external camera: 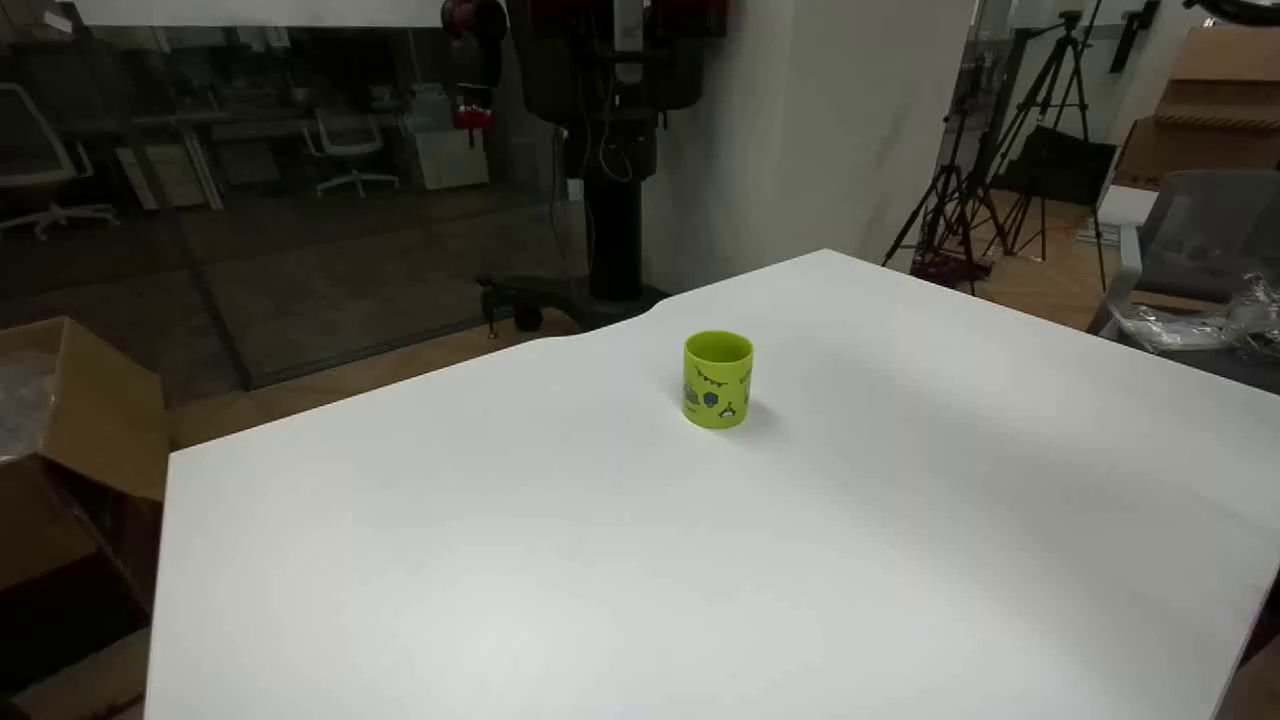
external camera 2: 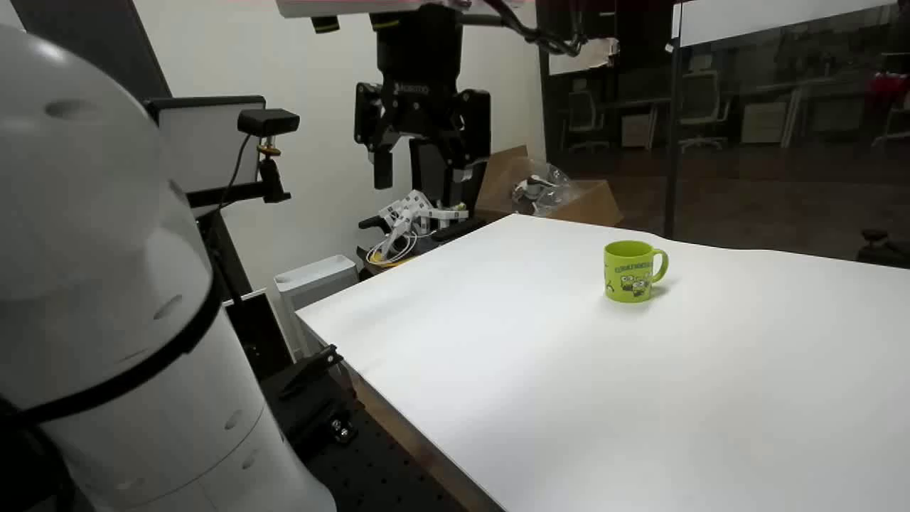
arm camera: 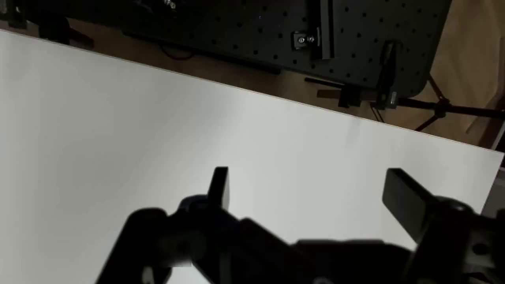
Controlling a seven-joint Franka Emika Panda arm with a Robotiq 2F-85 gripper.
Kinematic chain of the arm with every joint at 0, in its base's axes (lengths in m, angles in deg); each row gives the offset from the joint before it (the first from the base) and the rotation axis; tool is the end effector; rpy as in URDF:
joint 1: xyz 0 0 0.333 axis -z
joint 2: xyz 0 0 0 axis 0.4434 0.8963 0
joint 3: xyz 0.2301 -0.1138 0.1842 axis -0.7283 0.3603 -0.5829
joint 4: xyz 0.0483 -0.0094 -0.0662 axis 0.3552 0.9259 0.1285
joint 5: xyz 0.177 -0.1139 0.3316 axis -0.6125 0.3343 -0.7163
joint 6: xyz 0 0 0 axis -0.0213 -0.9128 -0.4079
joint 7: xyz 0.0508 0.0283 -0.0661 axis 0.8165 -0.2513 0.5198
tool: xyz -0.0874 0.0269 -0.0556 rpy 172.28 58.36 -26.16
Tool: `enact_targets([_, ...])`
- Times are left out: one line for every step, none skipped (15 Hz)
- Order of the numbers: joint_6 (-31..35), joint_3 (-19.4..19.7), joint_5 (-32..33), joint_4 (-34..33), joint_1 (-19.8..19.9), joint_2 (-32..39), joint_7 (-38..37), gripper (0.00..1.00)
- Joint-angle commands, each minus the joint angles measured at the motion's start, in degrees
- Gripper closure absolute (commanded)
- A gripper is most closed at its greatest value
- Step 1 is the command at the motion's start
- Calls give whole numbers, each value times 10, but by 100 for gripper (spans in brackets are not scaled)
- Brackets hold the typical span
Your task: Move the yellow mug to the left
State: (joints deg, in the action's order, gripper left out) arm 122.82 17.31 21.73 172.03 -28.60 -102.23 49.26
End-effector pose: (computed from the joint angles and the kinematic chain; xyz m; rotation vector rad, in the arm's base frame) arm 0.2774 -0.0189 0.4063 -2.9358 -0.3092 0.1741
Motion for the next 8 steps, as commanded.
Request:
enact_targets([-1, -3, -2, -1, 3, 1, 2, 0])
enact_targets([-2, -3, -2, 0, 3, 3, 2, 0])
enact_targets([-2, -3, -2, 0, 3, 4, 2, 0])
enact_targets([-2, -3, -2, 0, 3, 5, 2, 0])
enact_targets([-2, -3, -2, 0, 3, 6, 2, 0])
enact_targets([-2, -3, -2, 0, 3, 6, 2, 0])
enact_targets([-2, -3, -2, 0, 3, 7, 2, 0])
enact_targets([-2, -3, -2, 0, 3, 7, 2, 0])
